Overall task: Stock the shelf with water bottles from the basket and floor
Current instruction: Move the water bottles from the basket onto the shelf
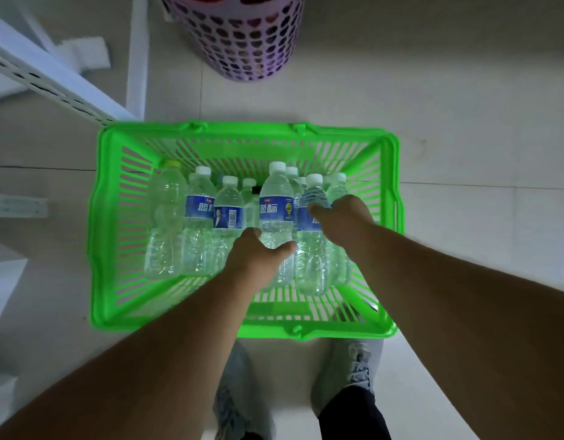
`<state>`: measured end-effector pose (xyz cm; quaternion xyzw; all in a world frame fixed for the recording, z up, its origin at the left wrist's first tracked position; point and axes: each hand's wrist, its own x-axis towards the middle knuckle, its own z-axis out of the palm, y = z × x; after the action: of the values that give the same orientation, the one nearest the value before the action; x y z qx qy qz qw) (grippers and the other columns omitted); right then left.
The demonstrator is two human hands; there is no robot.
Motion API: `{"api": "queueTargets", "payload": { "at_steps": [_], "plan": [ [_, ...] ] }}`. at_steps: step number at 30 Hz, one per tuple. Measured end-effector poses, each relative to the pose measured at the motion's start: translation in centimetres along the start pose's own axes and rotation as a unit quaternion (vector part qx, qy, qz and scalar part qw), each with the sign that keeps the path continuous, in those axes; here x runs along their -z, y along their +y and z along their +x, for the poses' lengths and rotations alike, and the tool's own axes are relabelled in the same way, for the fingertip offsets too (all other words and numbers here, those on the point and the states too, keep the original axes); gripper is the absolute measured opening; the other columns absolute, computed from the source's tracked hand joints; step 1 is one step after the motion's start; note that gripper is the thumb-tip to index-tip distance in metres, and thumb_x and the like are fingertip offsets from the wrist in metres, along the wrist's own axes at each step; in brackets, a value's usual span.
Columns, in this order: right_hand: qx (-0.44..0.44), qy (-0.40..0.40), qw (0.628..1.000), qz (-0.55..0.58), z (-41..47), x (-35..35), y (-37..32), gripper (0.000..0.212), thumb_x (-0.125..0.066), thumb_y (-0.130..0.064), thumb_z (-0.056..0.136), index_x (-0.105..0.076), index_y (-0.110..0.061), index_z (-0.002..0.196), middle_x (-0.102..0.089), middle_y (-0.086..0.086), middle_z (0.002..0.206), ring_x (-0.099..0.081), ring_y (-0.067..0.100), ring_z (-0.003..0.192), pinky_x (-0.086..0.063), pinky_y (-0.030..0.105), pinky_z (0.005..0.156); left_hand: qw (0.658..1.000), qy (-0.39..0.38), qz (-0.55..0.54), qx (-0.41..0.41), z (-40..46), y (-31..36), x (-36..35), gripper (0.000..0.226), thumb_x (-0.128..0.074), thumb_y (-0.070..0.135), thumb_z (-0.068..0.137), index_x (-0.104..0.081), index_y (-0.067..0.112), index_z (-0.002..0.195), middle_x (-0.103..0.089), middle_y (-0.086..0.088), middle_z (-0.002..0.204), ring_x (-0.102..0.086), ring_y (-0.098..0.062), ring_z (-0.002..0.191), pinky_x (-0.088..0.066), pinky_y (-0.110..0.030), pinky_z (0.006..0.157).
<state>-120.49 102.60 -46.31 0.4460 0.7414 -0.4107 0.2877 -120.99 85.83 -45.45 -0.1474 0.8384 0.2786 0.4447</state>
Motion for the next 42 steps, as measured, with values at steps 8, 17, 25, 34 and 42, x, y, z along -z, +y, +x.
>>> {"api": "queueTargets", "payload": {
  "at_steps": [8, 17, 25, 34, 42],
  "plan": [
    [0.003, 0.009, 0.999, -0.039, 2.1, -1.2, -0.3, 0.045, -0.079, -0.051, 0.075, -0.054, -0.014, 0.074, -0.055, 0.001, 0.062, -0.053, 0.017, 0.051, -0.035, 0.024, 0.045, 0.999, 0.02, 0.038, 0.018, 2.1, 0.5, -0.5, 0.063, -0.08, 0.052, 0.071, -0.053, 0.011, 0.11, -0.058, -0.001, 0.098, -0.056, -0.017, 0.074, -0.039, -0.025, 0.061],
    [-0.03, -0.012, 0.999, -0.034, 2.1, -0.7, -1.1, 0.036, -0.076, -0.039, 0.078, -0.052, -0.014, 0.07, -0.053, 0.001, 0.06, -0.049, 0.017, 0.051, -0.032, 0.023, 0.045, 0.999, -0.004, 0.029, 0.024, 1.4, -0.4, -0.1, 0.056, -0.077, 0.045, 0.076, -0.053, 0.004, 0.107, -0.046, -0.003, 0.076, -0.04, -0.01, 0.055, -0.029, -0.024, 0.049],
    [-0.055, -0.057, 0.996, 0.035, 2.5, -2.2, -1.6, 0.047, -0.074, -0.031, 0.082, -0.044, -0.007, 0.108, -0.048, 0.003, 0.084, -0.05, 0.02, 0.077, -0.04, 0.028, 0.067, 1.0, -0.013, -0.01, 0.004, 1.5, -1.5, 0.0, 0.053, -0.078, 0.044, 0.075, -0.053, 0.005, 0.1, -0.057, -0.009, 0.093, -0.056, -0.014, 0.077, -0.033, -0.026, 0.055],
    [0.03, -0.009, 0.999, 0.037, -0.4, -0.2, -0.2, 0.034, -0.082, -0.04, 0.072, -0.073, -0.012, 0.089, -0.066, 0.005, 0.074, -0.058, 0.02, 0.059, -0.043, 0.025, 0.051, 0.998, -0.013, -0.069, -0.008, -0.5, -3.4, 1.5, 0.055, -0.081, 0.04, 0.075, -0.057, 0.016, 0.118, -0.046, 0.006, 0.111, -0.053, -0.018, 0.109, -0.039, -0.028, 0.087],
    [0.122, 0.021, 0.991, 0.04, -12.6, 7.0, -6.9, 0.021, -0.083, -0.038, 0.073, -0.074, -0.022, 0.084, -0.067, -0.01, 0.065, -0.057, 0.002, 0.052, -0.041, 0.016, 0.046, 0.987, 0.009, -0.15, -0.063, -10.4, -0.7, 9.6, 0.058, -0.08, 0.05, 0.053, -0.06, 0.011, 0.092, -0.068, -0.015, 0.087, -0.061, -0.025, 0.073, -0.048, -0.038, 0.07]
  ]
}}
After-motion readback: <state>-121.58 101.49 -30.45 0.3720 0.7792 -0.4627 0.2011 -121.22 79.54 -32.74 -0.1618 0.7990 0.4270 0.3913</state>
